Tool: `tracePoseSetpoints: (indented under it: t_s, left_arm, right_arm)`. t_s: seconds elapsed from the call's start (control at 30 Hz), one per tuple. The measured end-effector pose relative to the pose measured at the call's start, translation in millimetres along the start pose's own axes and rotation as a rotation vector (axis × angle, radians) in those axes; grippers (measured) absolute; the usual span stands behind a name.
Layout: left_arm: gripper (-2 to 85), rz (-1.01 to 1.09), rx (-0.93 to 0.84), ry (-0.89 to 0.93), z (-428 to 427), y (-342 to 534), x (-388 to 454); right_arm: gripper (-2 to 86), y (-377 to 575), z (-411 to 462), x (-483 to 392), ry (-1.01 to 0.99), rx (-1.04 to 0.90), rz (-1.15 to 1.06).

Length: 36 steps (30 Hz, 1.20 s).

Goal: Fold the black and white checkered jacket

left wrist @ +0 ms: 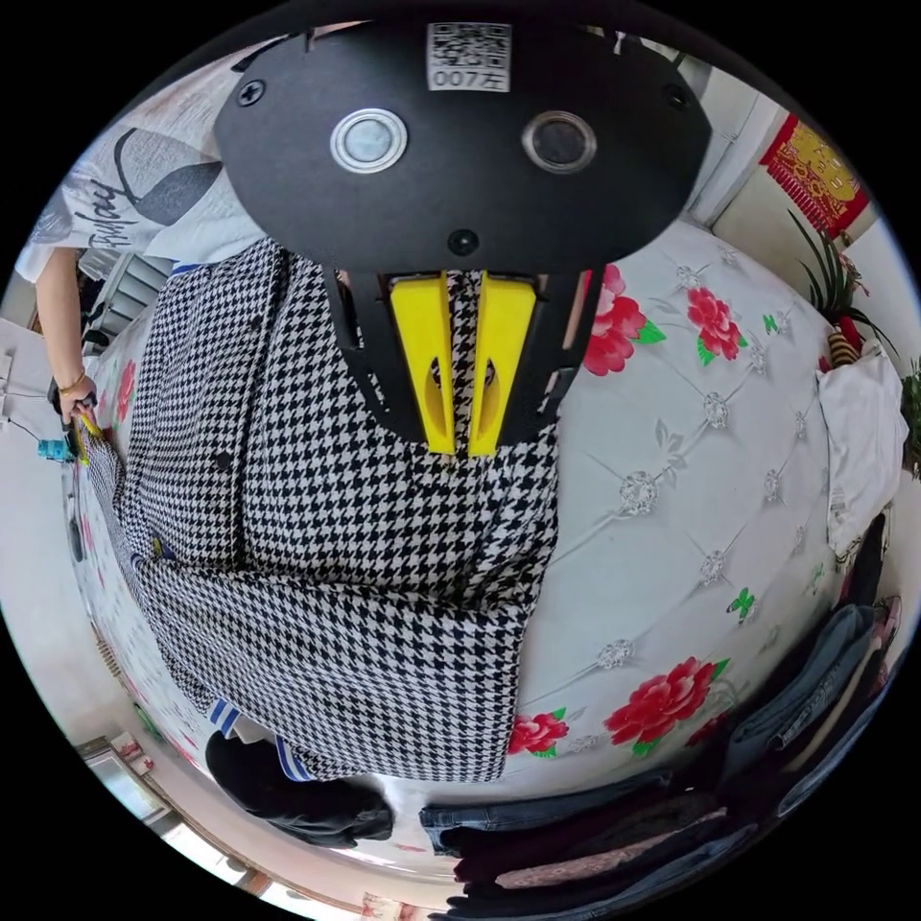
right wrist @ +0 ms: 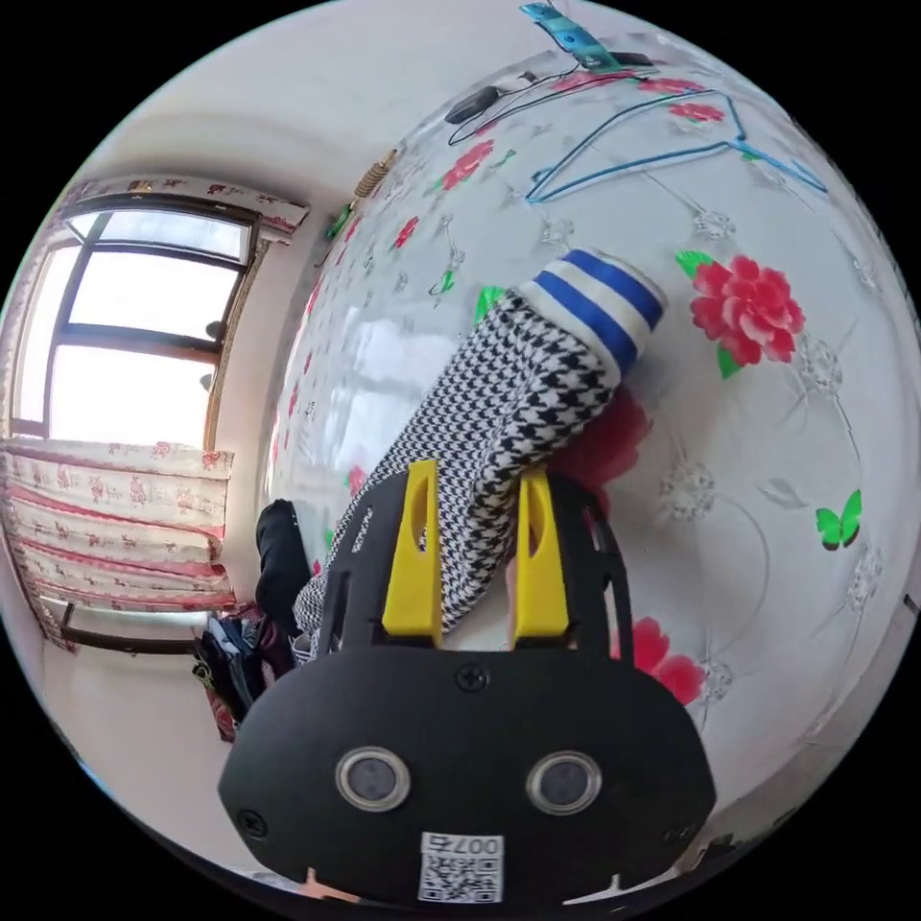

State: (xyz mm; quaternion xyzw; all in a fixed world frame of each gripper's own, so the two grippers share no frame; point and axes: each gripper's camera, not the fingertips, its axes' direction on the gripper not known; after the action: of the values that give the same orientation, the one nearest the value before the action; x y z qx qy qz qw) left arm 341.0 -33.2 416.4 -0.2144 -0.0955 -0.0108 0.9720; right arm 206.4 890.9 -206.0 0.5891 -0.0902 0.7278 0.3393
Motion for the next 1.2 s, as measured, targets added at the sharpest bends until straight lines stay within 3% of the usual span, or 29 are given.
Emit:
tracePoseSetpoints:
  t_s: [0.1, 0.2, 0.27, 0.37, 0.47, 0.53, 0.67, 0.9, 1.2]
  left_arm:
    - [1.6, 0.007, 0.001, 0.008, 4.6, -4.6, 0.6]
    - [0.9, 0.002, 0.02, 0.018, 6.6, -2.9, 0.9]
    - [0.4, 0.004, 0.033, 0.024, 6.1, -1.9, 1.0]
    - [-0.1, 0.014, 0.064, 0.041, 2.1, -1.8, -0.8]
    - [-0.1, 0.019, 0.094, 0.044, -4.8, -1.0, -4.3]
    - [0.3, 0.024, 0.107, 0.035, -9.3, 3.2, -8.4]
    - [2.3, 0.035, 0.102, 0.016, -9.7, 14.2, -17.6]
    - [4.7, 0.126, 0.102, -0.059, -8.7, 49.1, -24.6]
    - [5.0, 0.134, 0.097, -0.048, -3.4, 95.0, -40.6]
  right_arm:
    - [2.0, -7.7, -7.8, -66.8, -0.021, 0.075, -0.159]
    - [0.7, 26.6, -17.3, -182.8, -0.138, 0.075, -0.535]
    - [0.6, 105.6, -22.9, -284.8, -0.198, 0.063, -0.926]
    - [1.2, 240.3, -9.9, -367.2, -0.31, 0.008, -1.319]
    - [3.2, 370.0, 39.0, -390.1, -0.422, -0.168, -1.523]
    - [4.8, 441.9, 92.9, -382.4, -0.404, -0.363, -1.576]
    - [8.2, 571.6, 239.5, -315.7, -0.005, -1.007, -1.559]
    - [9.3, 536.1, 161.2, -293.2, -0.125, -0.79, -1.433]
    - [11.0, 448.2, 83.2, -132.6, 0.161, -0.705, -1.031]
